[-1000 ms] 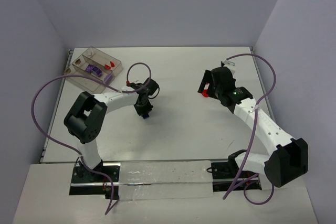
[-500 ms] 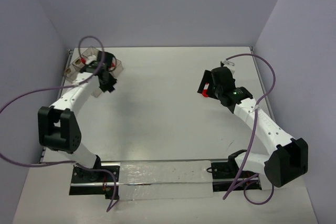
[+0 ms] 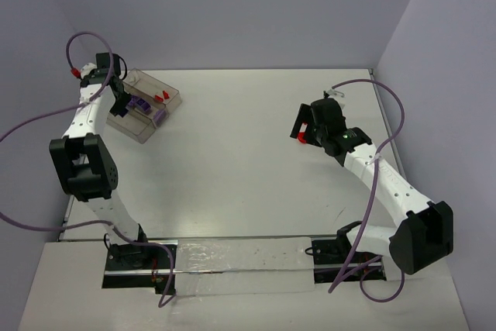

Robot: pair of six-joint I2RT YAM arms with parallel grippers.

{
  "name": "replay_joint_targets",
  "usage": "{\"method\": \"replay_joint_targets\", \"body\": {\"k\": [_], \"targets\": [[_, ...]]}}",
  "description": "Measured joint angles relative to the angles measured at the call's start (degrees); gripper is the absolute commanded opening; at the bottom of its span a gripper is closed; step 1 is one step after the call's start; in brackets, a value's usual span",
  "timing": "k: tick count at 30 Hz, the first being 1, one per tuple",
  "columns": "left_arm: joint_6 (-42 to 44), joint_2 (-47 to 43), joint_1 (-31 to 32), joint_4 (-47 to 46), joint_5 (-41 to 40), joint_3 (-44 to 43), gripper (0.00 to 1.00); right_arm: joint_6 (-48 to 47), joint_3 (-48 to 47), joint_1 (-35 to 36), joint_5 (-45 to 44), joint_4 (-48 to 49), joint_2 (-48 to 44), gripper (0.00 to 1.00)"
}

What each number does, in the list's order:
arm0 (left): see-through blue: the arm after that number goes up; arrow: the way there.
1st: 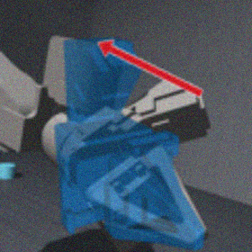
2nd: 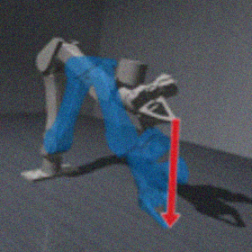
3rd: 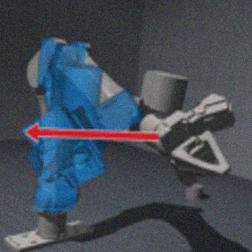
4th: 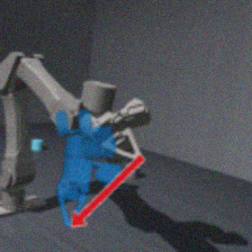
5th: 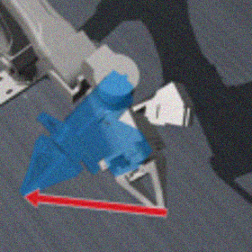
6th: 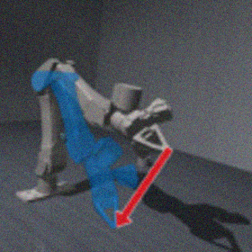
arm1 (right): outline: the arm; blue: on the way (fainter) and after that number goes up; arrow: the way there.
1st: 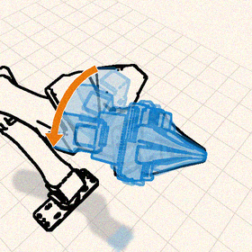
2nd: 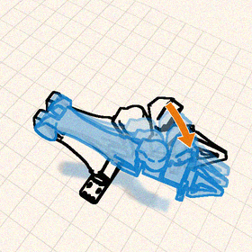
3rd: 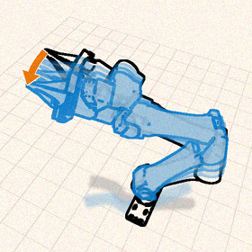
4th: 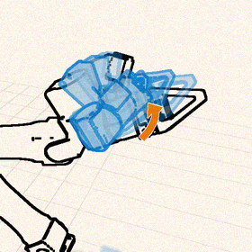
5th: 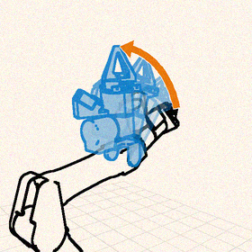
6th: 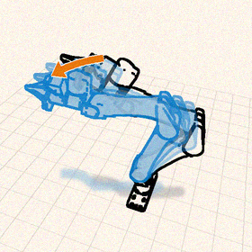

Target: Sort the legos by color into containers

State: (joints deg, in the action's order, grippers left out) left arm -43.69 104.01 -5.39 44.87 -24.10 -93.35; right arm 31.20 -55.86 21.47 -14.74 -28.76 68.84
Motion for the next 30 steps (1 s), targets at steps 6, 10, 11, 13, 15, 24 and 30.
{"method": "replay_joint_targets", "body": {"k": [6, 10, 11, 13, 15, 24, 30], "targets": [[0.6, 6.1, -1.1, -0.1, 0.6, -1.5, 0.17, 0.0, 0.0, 0.0, 0.0, 0.0, 0.1, 0.95], [0.6, 8.0, -1.4, -0.2, 0.9, -2.3, 0.3, 0.0, 0.0, 0.0, 0.0, 0.0, 0.6, 0.95], [0.6, 8.4, -1.5, -0.3, 0.9, -2.5, 0.41, 0.0, 0.0, 0.0, 0.0, 0.0, 0.9, 0.95], [0.5, 9.0, -1.5, -0.6, 0.9, -2.7, 0.56, 0.0, 0.0, 0.0, 0.0, 0.0, 1.1, 0.95], [0.4, 9.5, -1.5, -0.6, 1.0, -2.7, 0.62, -0.1, 0.0, 0.0, 0.0, 0.0, 1.2, 0.95], [0.9, 9.5, -1.5, -1.2, 2.3, -3.1, 0.73, -0.4, -0.1, 0.0, -1.3, -0.6, 1.1, 0.95], [3.1, 4.6, -0.9, -1.8, 4.4, -2.9, 0.75, -0.9, -0.6, -0.1, -2.9, -1.8, 1.0, 0.96]]}}
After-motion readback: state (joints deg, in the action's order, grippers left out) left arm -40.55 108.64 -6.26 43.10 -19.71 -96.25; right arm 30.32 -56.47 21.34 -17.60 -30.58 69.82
